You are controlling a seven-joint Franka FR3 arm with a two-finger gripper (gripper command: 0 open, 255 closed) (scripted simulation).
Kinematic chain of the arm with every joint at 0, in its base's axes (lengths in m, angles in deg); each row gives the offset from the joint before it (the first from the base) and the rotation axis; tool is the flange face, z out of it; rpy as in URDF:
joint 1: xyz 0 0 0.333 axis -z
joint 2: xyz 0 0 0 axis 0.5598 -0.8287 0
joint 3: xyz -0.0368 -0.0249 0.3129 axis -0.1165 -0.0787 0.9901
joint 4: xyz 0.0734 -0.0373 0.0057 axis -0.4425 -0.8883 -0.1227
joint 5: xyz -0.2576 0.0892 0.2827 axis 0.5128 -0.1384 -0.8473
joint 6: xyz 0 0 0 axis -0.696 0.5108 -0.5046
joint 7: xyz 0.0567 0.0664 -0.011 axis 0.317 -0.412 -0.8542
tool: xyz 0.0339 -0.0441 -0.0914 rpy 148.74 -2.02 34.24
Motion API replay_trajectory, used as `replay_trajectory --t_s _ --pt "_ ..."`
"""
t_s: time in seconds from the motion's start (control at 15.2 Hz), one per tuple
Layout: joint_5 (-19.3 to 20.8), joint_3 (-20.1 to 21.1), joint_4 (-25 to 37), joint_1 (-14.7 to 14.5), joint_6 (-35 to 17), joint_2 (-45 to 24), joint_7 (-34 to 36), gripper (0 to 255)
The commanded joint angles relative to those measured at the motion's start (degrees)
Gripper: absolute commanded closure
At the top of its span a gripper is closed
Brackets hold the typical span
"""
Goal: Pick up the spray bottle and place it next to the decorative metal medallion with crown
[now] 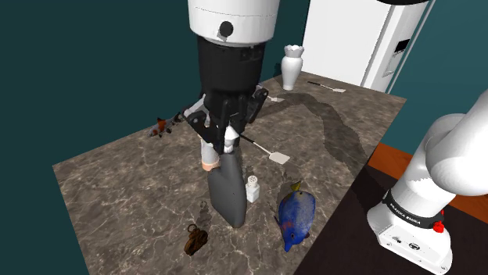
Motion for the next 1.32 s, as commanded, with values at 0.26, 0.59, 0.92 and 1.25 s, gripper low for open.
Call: replay_trajectory --t_s 0.26,0.59,0.92,1.25 --pt "-0.1 0.3 -4.8 -0.2 -4.7 0.1 0.3 255" --pt "0.1 0.7 -8.3 -0.3 -8.5 -0.3 0.9 255" --pt "0.7 1.4 -11.5 -0.2 -12.3 -1.2 1.7 255" --pt "1.8 2.1 -14.4 -0.1 -16.1 -2.5 2.8 255"
